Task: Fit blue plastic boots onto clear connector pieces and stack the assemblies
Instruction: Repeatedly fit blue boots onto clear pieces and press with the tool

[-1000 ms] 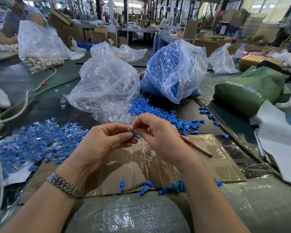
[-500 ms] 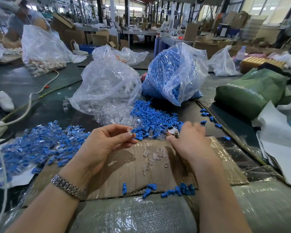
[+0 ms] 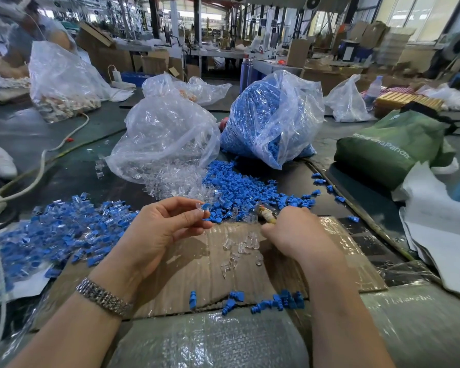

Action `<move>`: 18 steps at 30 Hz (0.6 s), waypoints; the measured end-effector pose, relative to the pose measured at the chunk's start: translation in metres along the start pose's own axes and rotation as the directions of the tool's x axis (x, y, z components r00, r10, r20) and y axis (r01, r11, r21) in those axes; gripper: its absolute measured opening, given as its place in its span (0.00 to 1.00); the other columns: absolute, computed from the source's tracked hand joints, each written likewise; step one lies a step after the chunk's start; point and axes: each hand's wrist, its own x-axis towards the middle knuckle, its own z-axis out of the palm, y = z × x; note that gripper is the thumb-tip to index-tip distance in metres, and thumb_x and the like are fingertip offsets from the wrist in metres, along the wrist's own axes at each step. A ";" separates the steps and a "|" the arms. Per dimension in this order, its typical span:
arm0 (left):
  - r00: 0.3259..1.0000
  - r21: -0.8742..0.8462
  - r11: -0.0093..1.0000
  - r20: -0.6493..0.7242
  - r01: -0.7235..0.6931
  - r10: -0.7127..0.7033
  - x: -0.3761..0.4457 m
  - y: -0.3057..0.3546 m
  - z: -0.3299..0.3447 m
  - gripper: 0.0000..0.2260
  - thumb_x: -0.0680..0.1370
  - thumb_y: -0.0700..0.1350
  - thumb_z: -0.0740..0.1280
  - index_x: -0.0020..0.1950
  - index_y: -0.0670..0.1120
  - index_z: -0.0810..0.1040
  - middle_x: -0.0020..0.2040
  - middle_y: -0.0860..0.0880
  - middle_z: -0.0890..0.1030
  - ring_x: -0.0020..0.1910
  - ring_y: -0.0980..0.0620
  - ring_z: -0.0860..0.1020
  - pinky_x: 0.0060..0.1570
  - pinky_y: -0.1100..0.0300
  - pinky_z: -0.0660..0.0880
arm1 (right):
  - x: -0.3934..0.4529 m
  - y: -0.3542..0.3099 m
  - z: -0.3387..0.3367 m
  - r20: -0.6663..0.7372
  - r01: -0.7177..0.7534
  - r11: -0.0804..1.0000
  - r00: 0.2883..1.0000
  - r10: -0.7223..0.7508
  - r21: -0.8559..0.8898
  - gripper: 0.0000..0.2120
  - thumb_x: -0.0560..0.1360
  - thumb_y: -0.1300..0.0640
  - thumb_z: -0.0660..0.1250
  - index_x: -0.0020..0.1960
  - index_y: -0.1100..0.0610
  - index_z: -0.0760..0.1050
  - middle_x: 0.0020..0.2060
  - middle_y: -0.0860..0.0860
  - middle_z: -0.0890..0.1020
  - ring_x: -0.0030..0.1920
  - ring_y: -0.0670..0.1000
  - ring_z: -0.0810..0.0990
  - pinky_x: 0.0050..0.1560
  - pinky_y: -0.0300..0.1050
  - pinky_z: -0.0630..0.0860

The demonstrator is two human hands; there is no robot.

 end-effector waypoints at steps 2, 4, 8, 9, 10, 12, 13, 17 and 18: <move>1.000 -0.017 1.000 0.000 -0.003 0.003 -0.001 0.001 0.000 0.11 0.70 0.36 0.73 0.52 0.36 0.83 0.52 0.33 0.84 0.46 0.42 0.86 0.43 0.60 0.83 | 0.004 0.003 0.002 -0.015 0.011 0.999 1.000 -0.010 0.036 0.09 0.78 0.53 0.65 0.42 0.56 0.74 0.42 0.55 0.79 0.44 0.56 0.78 0.44 0.50 0.78; 1.000 -0.047 0.999 -0.006 -0.004 0.004 -0.001 0.002 0.000 0.11 0.69 0.36 0.73 0.51 0.37 0.84 0.51 0.33 0.84 0.46 0.42 0.86 0.42 0.60 0.82 | 0.007 0.005 0.003 -0.005 0.011 0.999 1.000 -0.011 0.035 0.09 0.78 0.61 0.63 0.39 0.57 0.73 0.37 0.53 0.76 0.38 0.53 0.75 0.35 0.46 0.72; 1.000 -0.112 0.994 -0.014 -0.010 0.008 -0.001 0.002 -0.001 0.08 0.70 0.36 0.73 0.49 0.40 0.86 0.52 0.35 0.85 0.47 0.43 0.86 0.43 0.59 0.83 | 0.003 0.000 -0.003 0.042 0.035 0.987 0.998 -0.042 0.154 0.08 0.79 0.59 0.63 0.42 0.57 0.70 0.37 0.53 0.76 0.35 0.51 0.73 0.32 0.46 0.68; 1.000 -0.125 0.992 -0.015 -0.010 0.009 -0.001 0.002 -0.002 0.08 0.71 0.36 0.72 0.48 0.41 0.87 0.52 0.36 0.85 0.48 0.43 0.86 0.43 0.59 0.83 | 0.000 -0.002 -0.006 0.027 0.050 0.975 0.998 -0.057 0.215 0.07 0.80 0.58 0.62 0.43 0.57 0.70 0.38 0.54 0.77 0.35 0.52 0.74 0.32 0.47 0.68; 1.000 -0.139 0.990 -0.016 -0.011 0.009 0.000 0.002 -0.003 0.08 0.71 0.36 0.72 0.48 0.42 0.87 0.53 0.36 0.85 0.49 0.44 0.86 0.44 0.59 0.83 | -0.002 -0.003 -0.010 0.012 0.073 0.955 0.997 -0.080 0.286 0.05 0.80 0.59 0.62 0.45 0.58 0.70 0.39 0.56 0.79 0.36 0.53 0.75 0.34 0.50 0.71; 1.000 -0.172 0.985 -0.013 -0.010 0.008 0.001 0.003 -0.004 0.08 0.71 0.36 0.72 0.48 0.44 0.88 0.53 0.38 0.85 0.51 0.45 0.86 0.45 0.58 0.83 | -0.008 -0.006 -0.018 0.035 0.127 0.860 0.986 -0.165 0.494 0.06 0.82 0.61 0.60 0.51 0.61 0.74 0.44 0.60 0.83 0.39 0.56 0.80 0.47 0.59 0.79; 1.000 -0.187 0.982 -0.012 -0.010 0.007 0.001 0.004 -0.004 0.08 0.71 0.37 0.73 0.48 0.45 0.88 0.54 0.39 0.85 0.52 0.45 0.85 0.46 0.58 0.83 | -0.012 -0.006 -0.022 0.079 0.138 0.790 0.970 -0.230 0.597 0.07 0.82 0.60 0.60 0.53 0.62 0.76 0.44 0.59 0.85 0.41 0.57 0.83 0.54 0.60 0.80; 0.999 -0.230 0.973 -0.022 -0.036 0.032 0.003 0.004 -0.006 0.08 0.71 0.38 0.73 0.49 0.45 0.88 0.55 0.40 0.85 0.55 0.46 0.84 0.48 0.58 0.82 | -0.025 -0.011 -0.026 0.259 0.204 0.724 0.842 -0.473 0.660 0.13 0.84 0.54 0.63 0.55 0.63 0.79 0.43 0.53 0.88 0.48 0.52 0.87 0.61 0.56 0.79; 0.999 -0.235 0.971 -0.024 -0.046 0.041 0.003 0.005 -0.007 0.09 0.70 0.39 0.75 0.49 0.45 0.88 0.55 0.41 0.85 0.55 0.46 0.84 0.48 0.58 0.82 | -0.027 -0.013 -0.025 0.276 0.237 0.730 0.816 -0.508 0.641 0.13 0.84 0.54 0.63 0.52 0.63 0.80 0.43 0.52 0.88 0.47 0.51 0.87 0.61 0.55 0.79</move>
